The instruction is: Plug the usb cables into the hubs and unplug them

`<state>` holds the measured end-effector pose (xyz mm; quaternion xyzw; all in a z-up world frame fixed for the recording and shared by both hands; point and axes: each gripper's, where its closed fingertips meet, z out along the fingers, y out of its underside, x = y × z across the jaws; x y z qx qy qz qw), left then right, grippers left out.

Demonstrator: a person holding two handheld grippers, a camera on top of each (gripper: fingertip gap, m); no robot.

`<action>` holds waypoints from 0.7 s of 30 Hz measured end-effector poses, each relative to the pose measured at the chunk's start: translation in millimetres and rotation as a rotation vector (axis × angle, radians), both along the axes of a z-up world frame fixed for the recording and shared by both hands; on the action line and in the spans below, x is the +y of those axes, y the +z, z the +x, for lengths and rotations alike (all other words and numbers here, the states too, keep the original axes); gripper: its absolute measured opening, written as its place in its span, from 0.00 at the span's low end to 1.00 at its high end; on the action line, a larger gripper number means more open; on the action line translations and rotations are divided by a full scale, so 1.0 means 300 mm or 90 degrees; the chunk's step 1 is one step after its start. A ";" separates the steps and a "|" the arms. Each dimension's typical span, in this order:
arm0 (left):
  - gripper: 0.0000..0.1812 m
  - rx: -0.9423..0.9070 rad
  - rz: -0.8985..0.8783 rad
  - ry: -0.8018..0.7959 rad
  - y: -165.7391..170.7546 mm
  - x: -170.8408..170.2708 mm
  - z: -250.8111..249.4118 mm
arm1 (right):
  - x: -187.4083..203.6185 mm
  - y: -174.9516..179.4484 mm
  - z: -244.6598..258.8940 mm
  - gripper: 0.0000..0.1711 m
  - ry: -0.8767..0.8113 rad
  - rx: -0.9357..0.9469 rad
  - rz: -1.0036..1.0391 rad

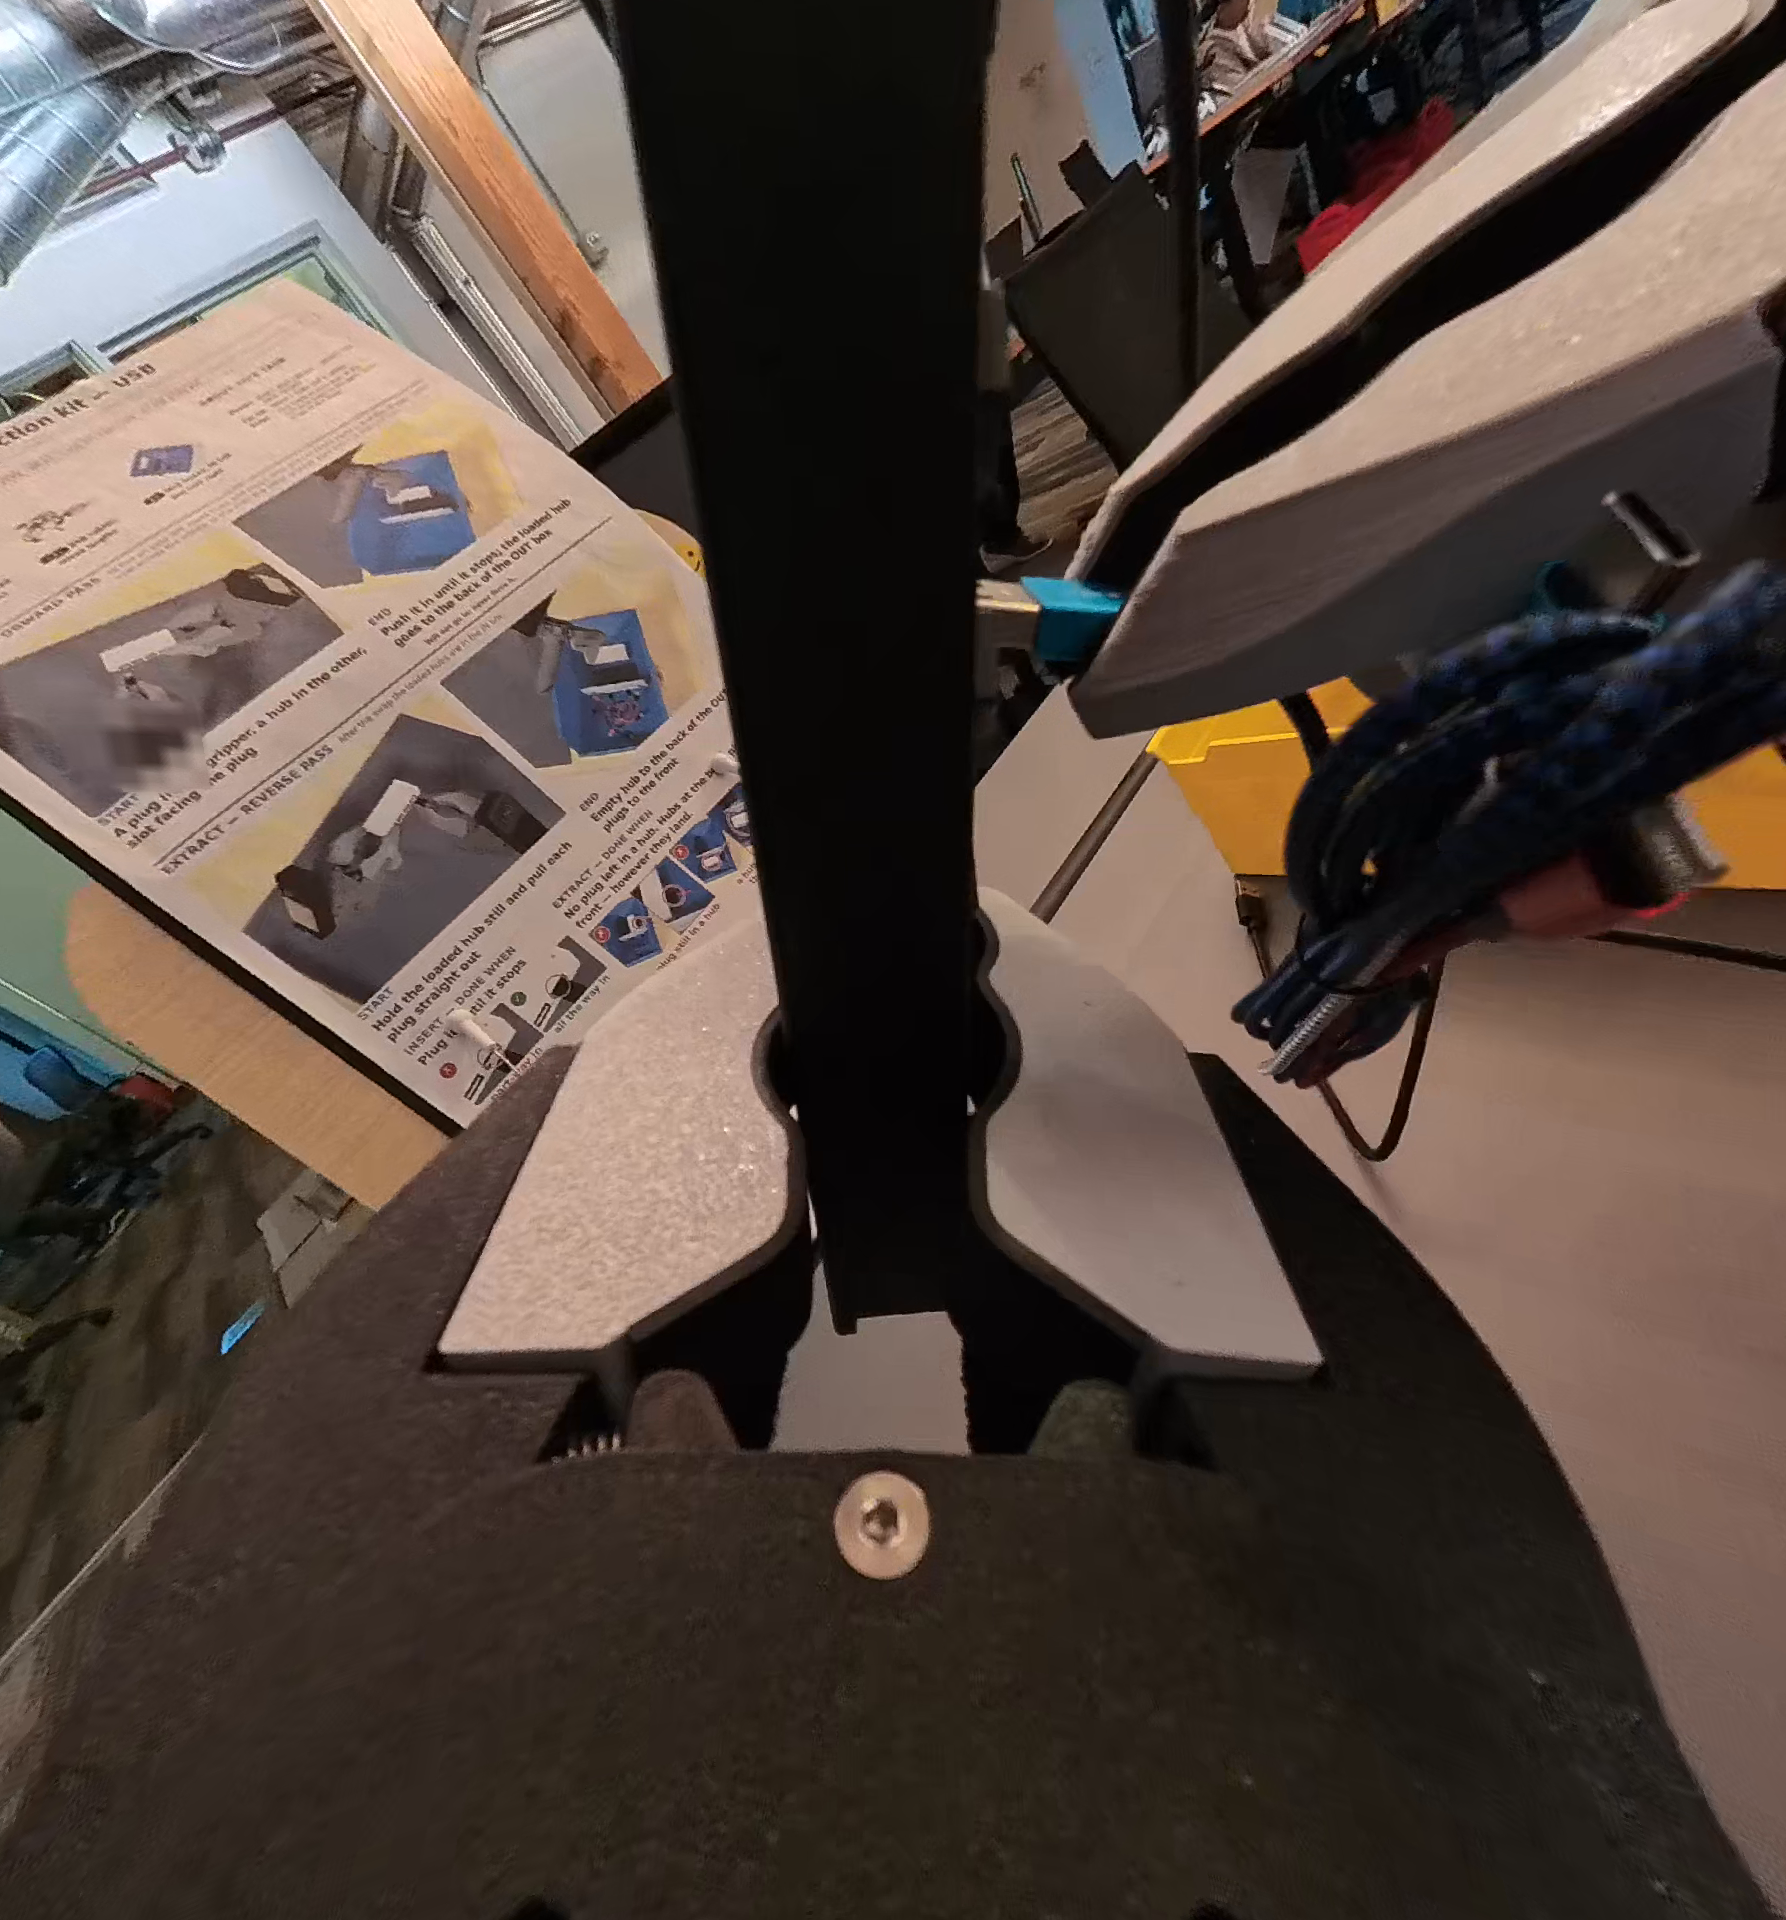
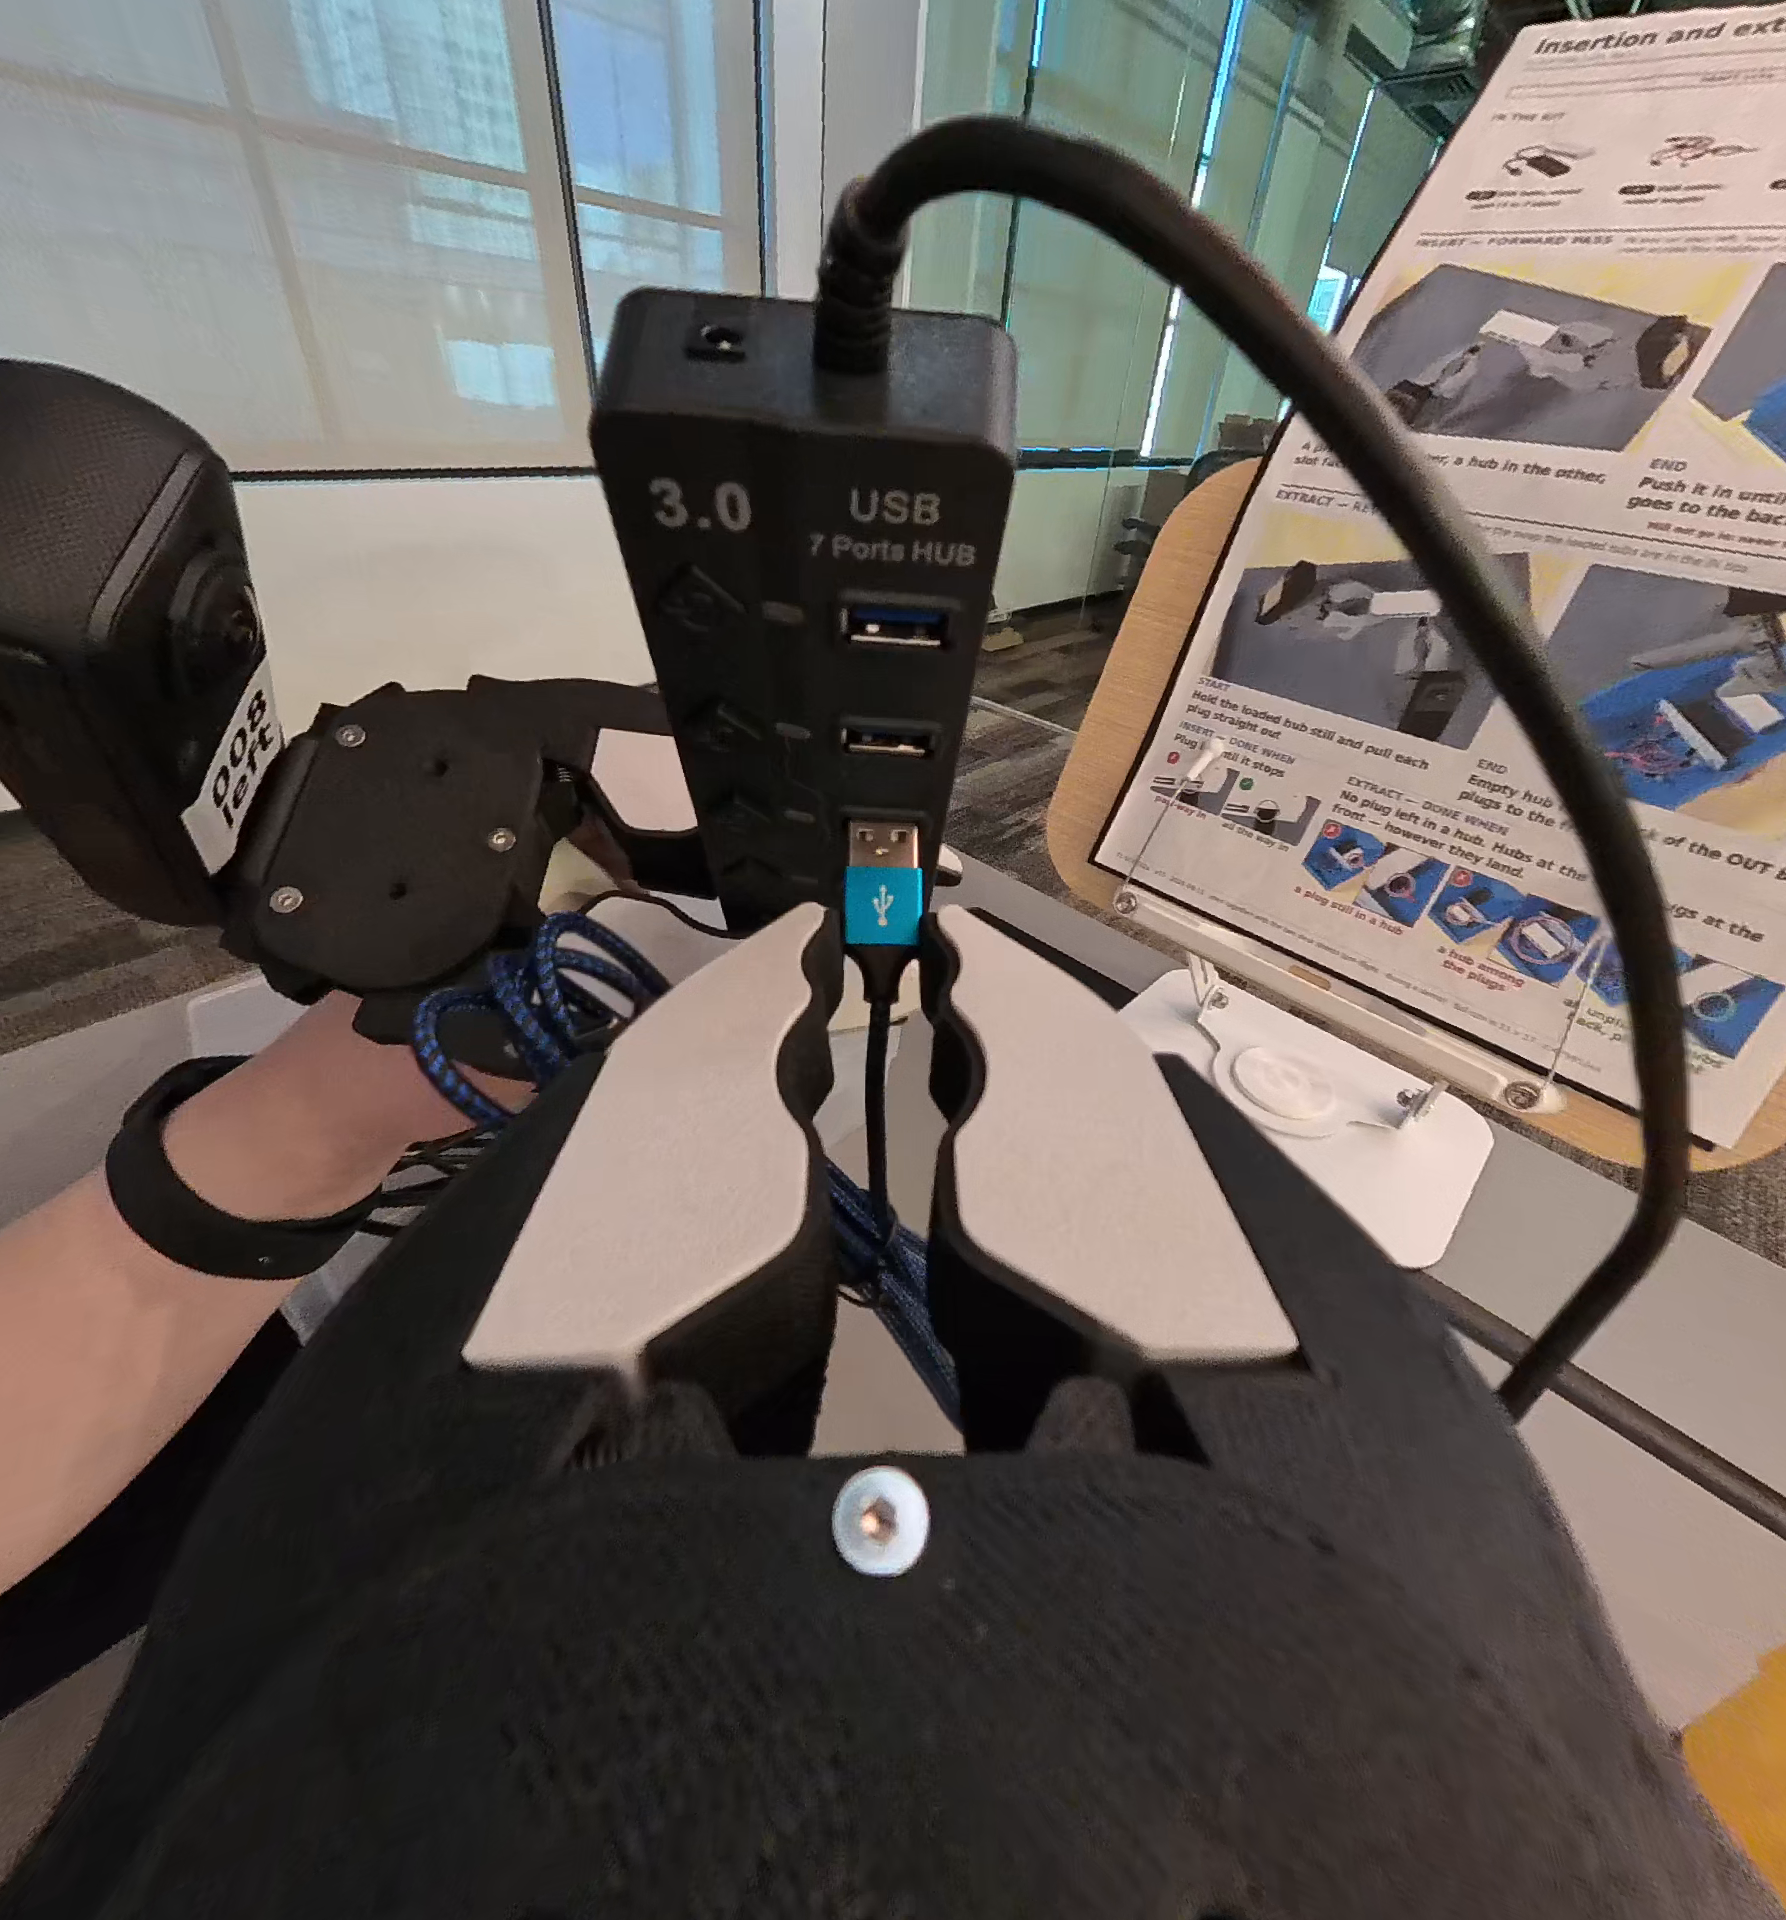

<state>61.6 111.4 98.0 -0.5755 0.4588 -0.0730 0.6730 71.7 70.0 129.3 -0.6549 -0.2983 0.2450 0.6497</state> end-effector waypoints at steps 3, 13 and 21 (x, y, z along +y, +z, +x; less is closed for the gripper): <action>0.14 0.012 0.001 0.001 -0.005 -0.001 0.002 | 0.000 -0.005 0.004 0.09 0.002 -0.008 -0.005; 0.14 0.056 0.000 0.039 -0.027 0.004 0.017 | 0.012 -0.005 0.025 0.09 -0.026 0.012 -0.024; 0.14 0.045 0.012 -0.011 -0.013 -0.018 0.008 | -0.011 0.014 -0.001 0.09 0.016 -0.020 0.039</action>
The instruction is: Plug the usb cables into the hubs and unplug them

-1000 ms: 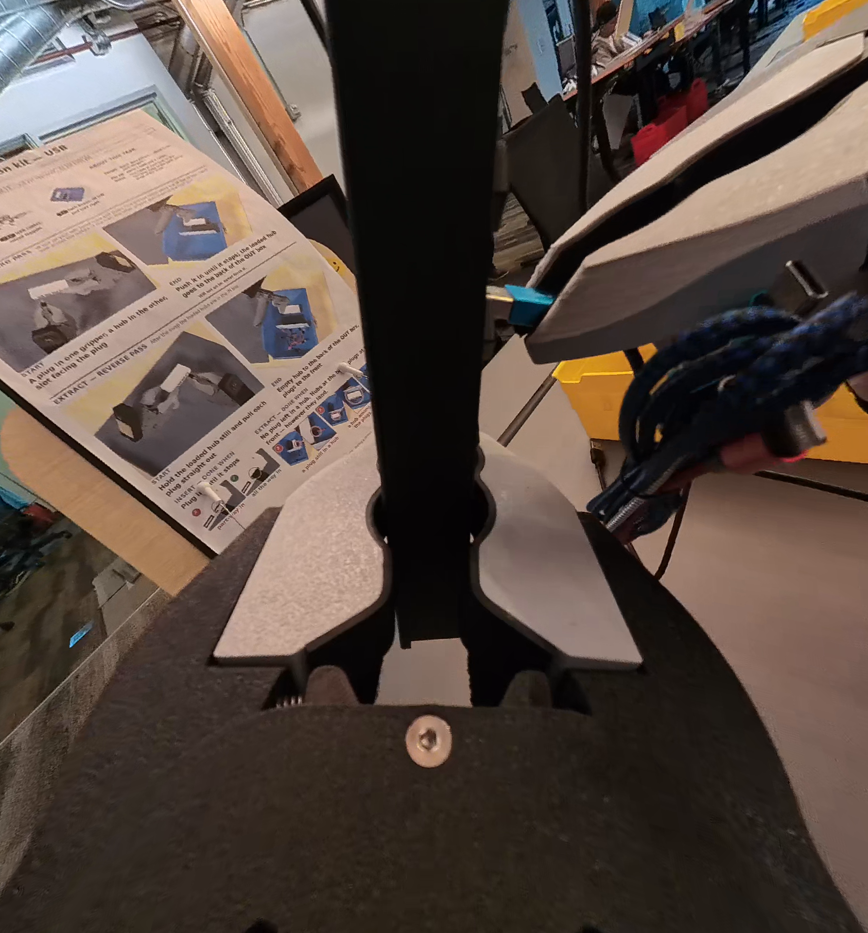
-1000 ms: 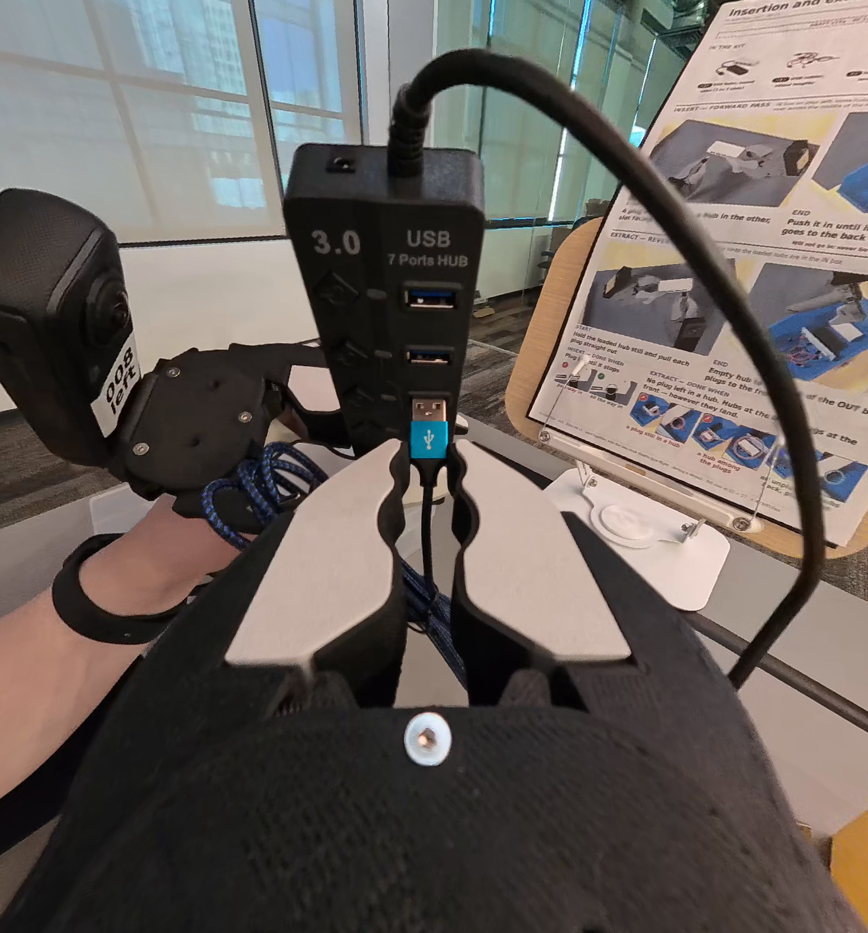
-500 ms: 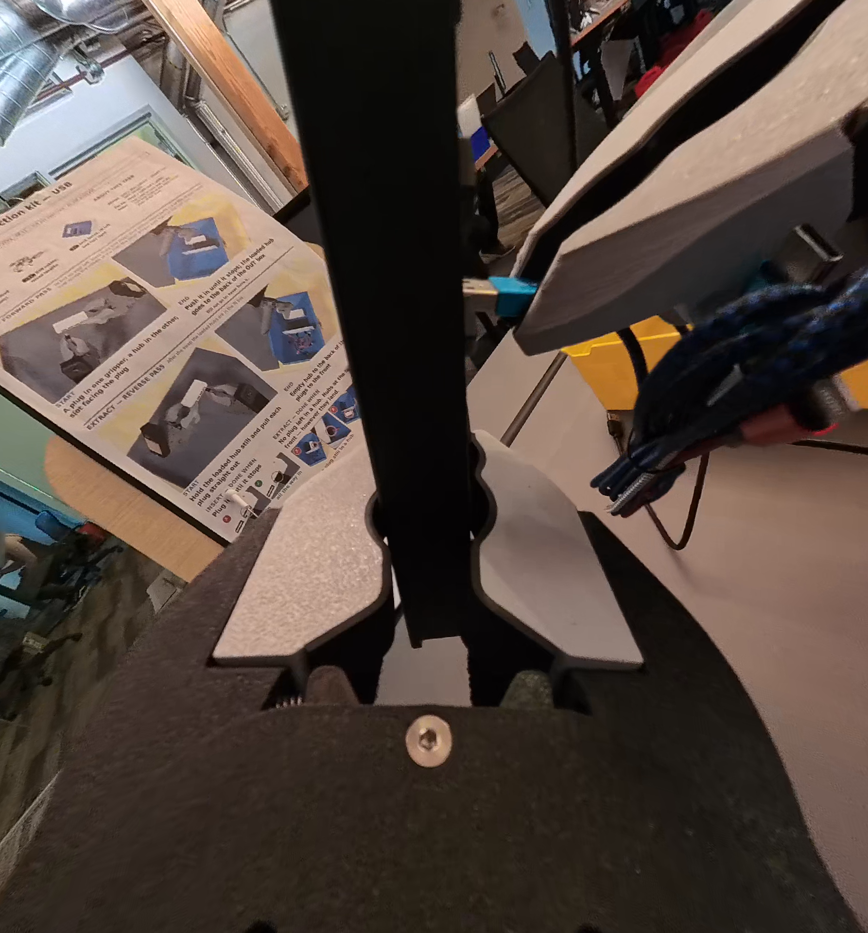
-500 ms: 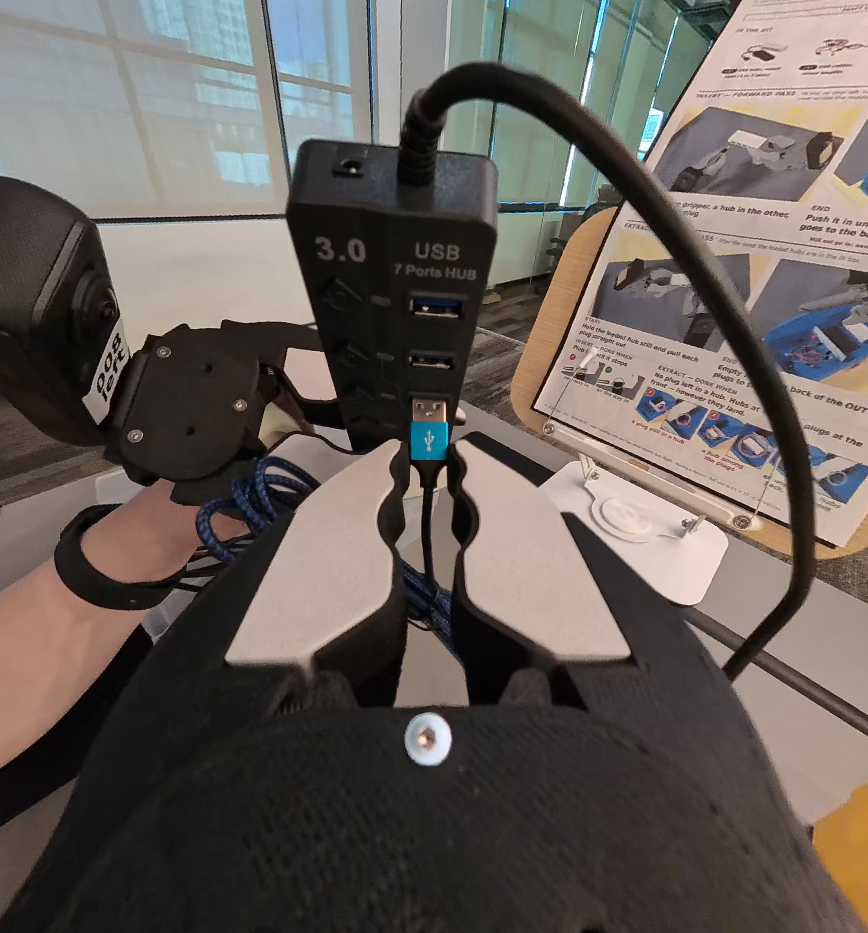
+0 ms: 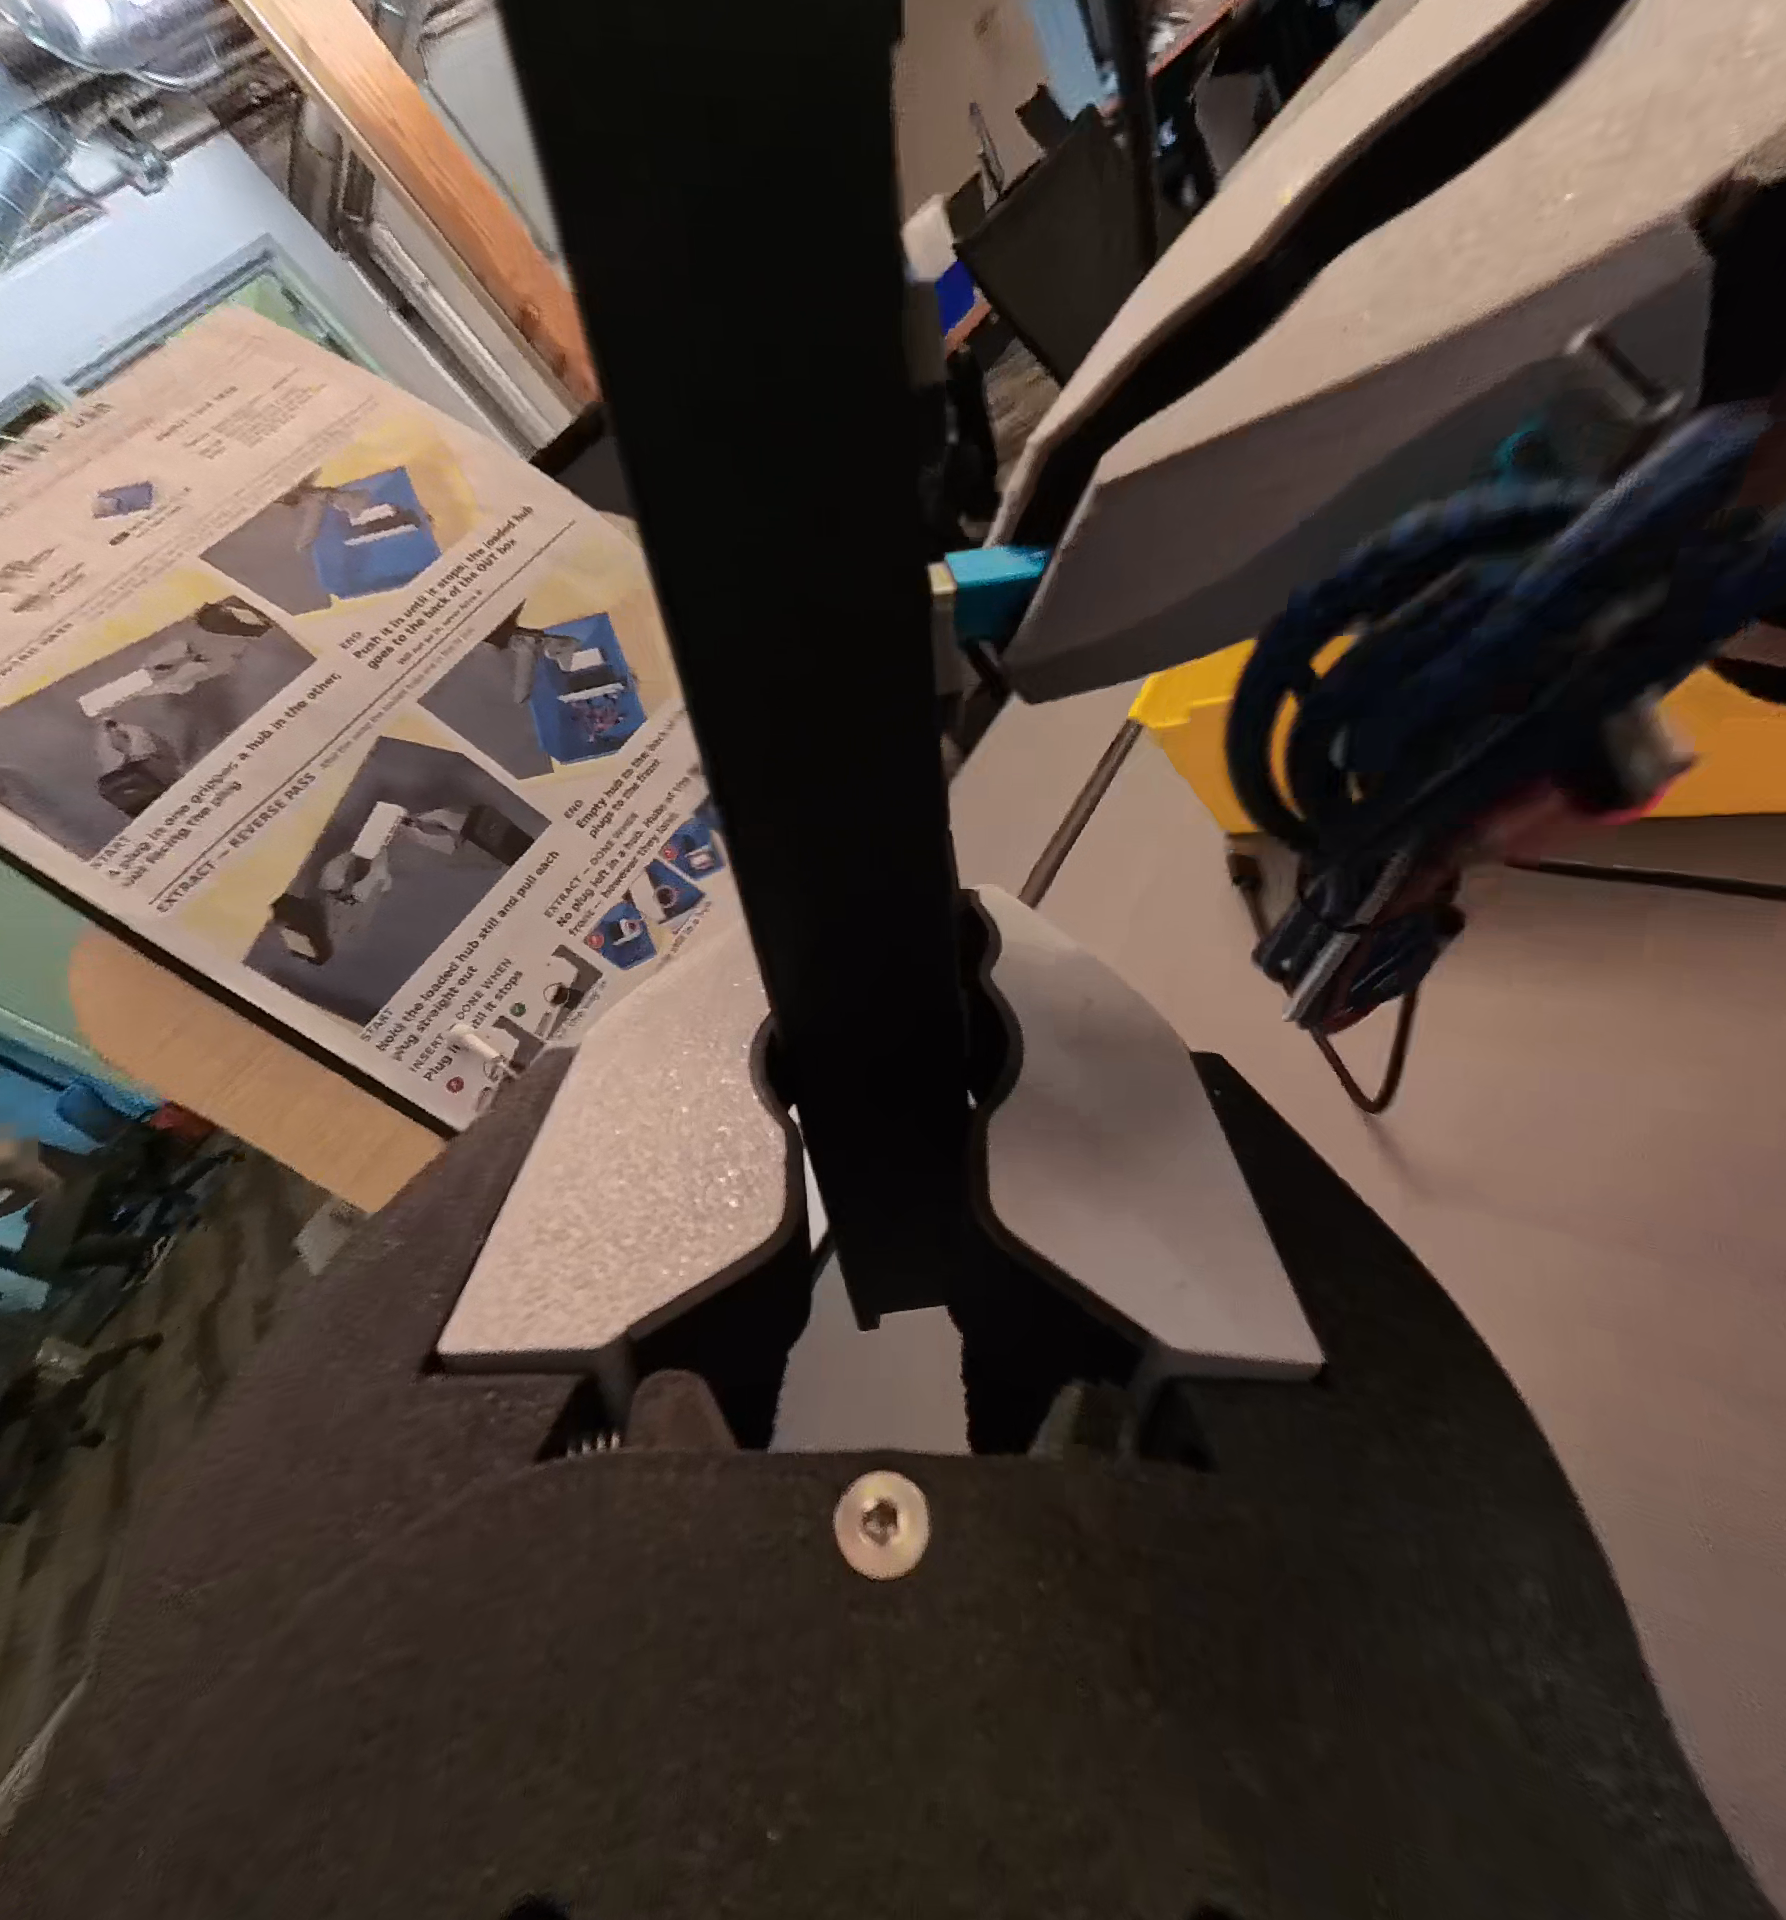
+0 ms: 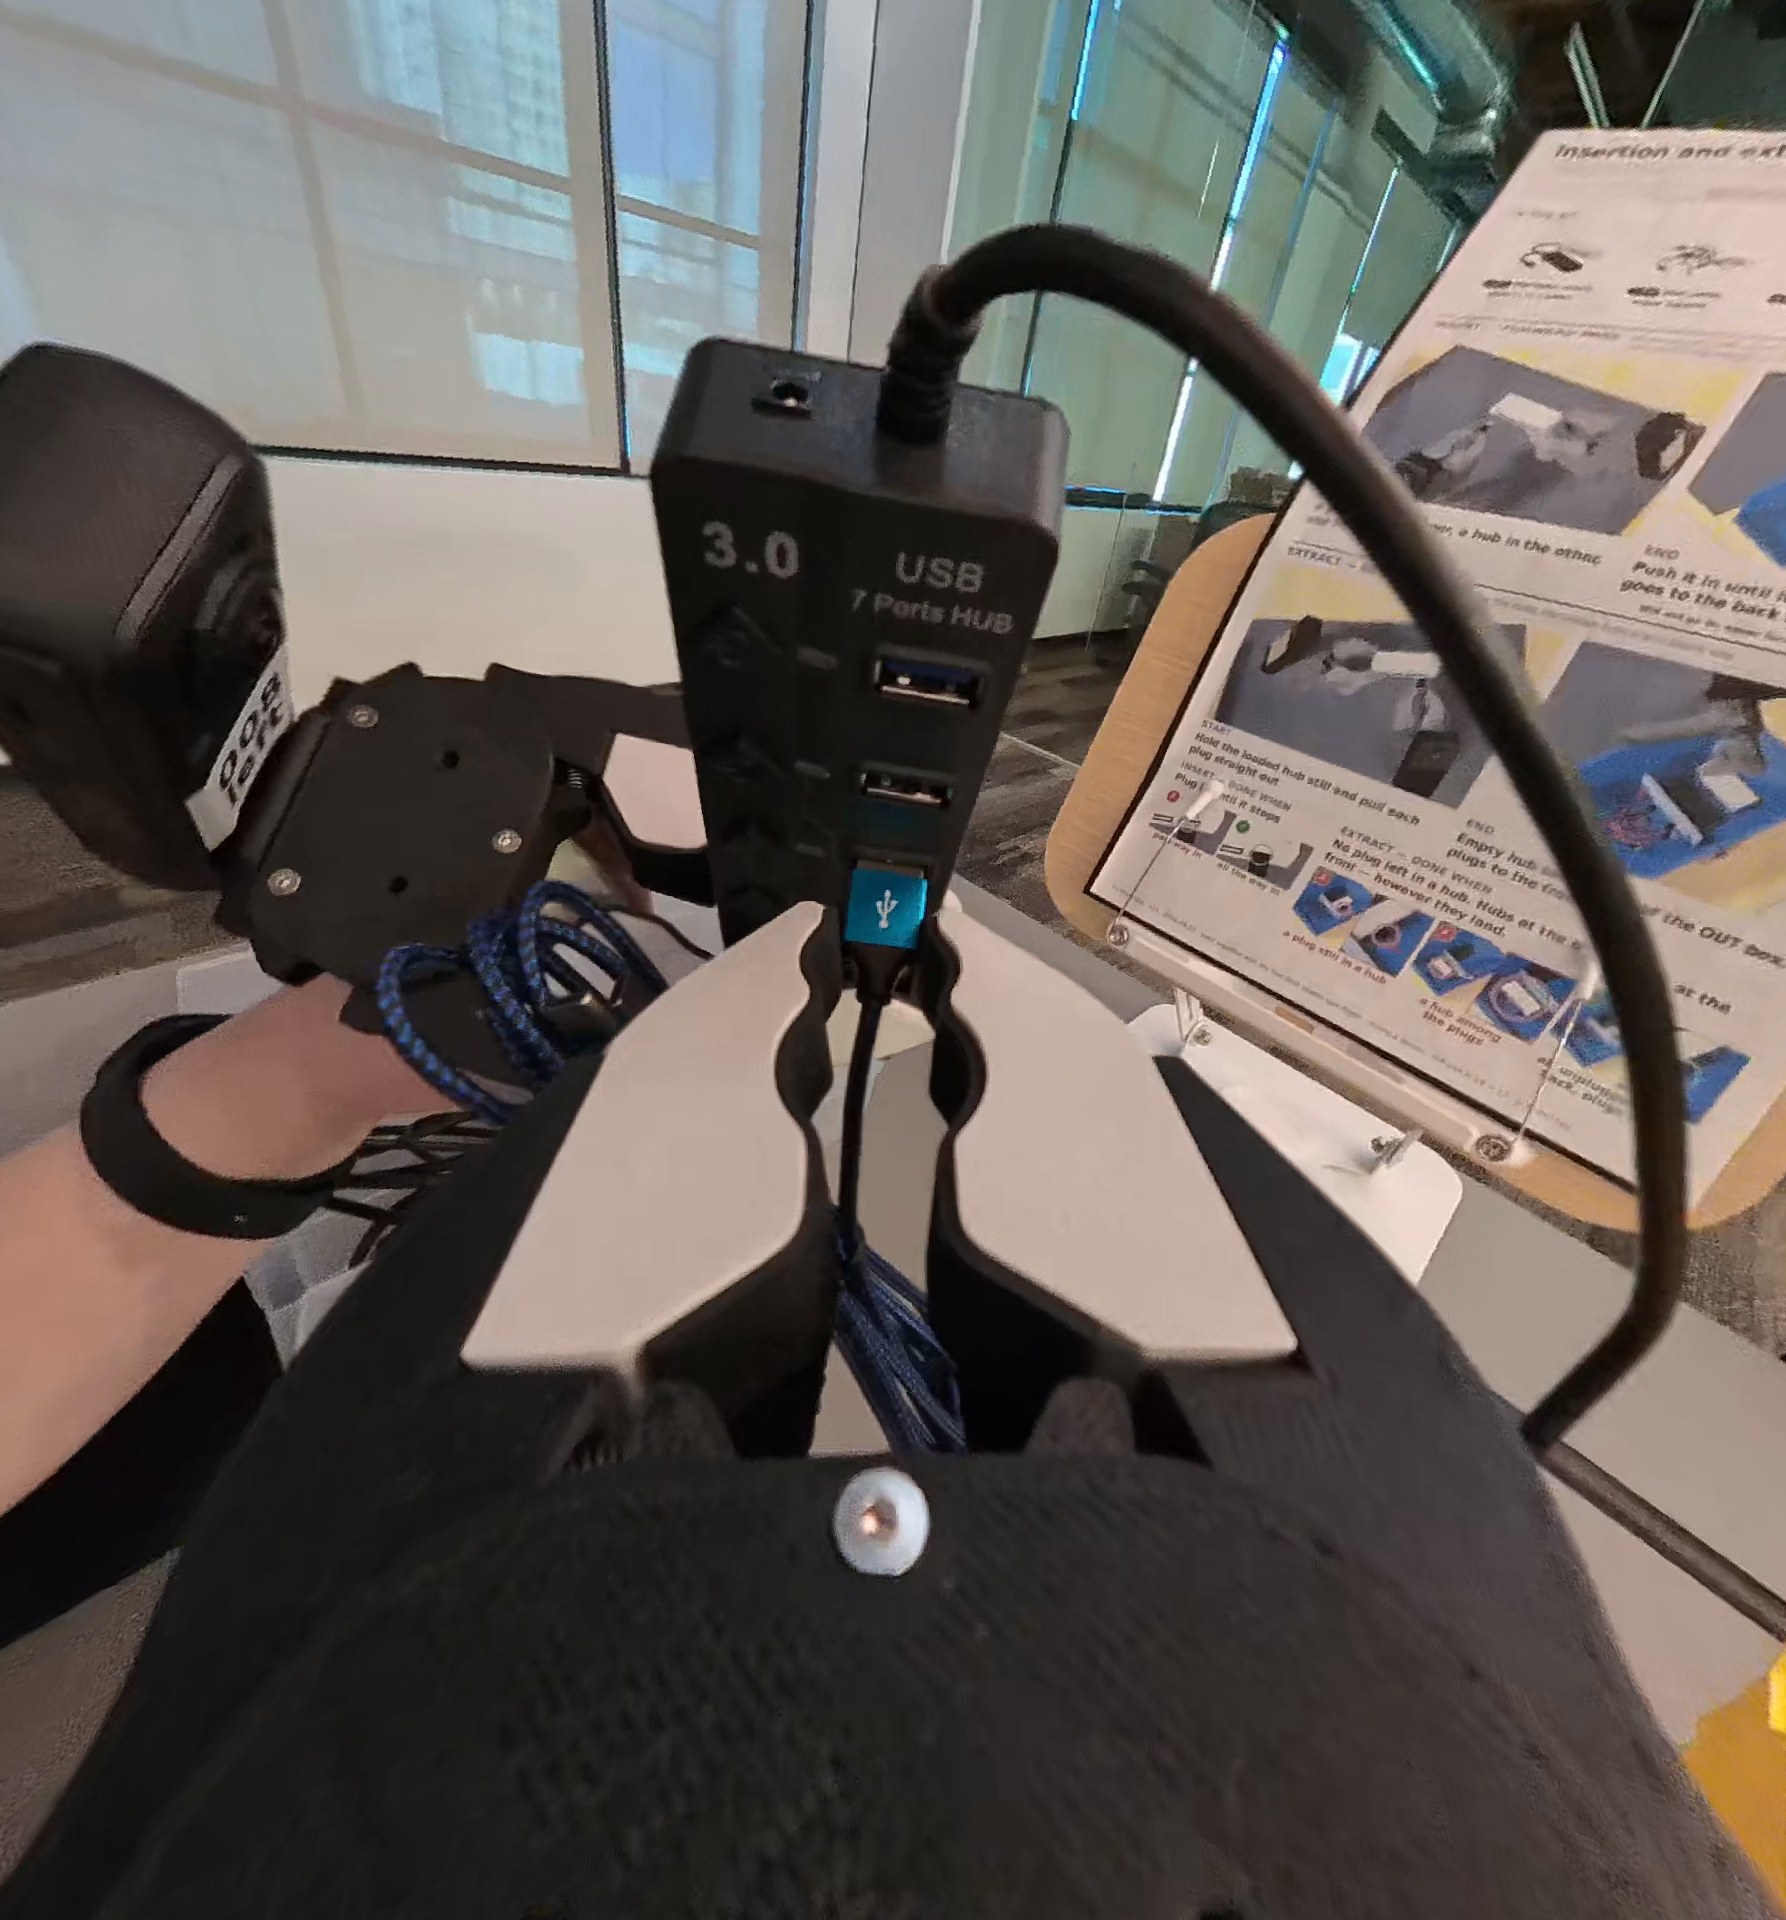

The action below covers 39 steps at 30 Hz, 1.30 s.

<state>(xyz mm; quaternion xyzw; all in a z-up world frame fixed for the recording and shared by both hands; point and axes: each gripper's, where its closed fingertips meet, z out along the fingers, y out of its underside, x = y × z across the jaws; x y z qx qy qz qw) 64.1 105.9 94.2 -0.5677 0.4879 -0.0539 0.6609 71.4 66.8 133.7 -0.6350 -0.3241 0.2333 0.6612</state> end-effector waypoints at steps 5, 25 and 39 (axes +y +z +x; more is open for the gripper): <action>0.14 -0.003 0.003 0.000 0.001 -0.001 0.006 | 0.001 0.000 0.004 0.09 -0.003 0.014 -0.015; 0.14 -0.027 -0.022 0.029 0.004 0.014 -0.001 | 0.015 0.000 0.001 0.09 -0.014 0.015 -0.002; 0.15 0.019 0.009 0.038 -0.012 0.009 0.001 | 0.018 -0.007 0.003 0.08 -0.005 0.024 -0.017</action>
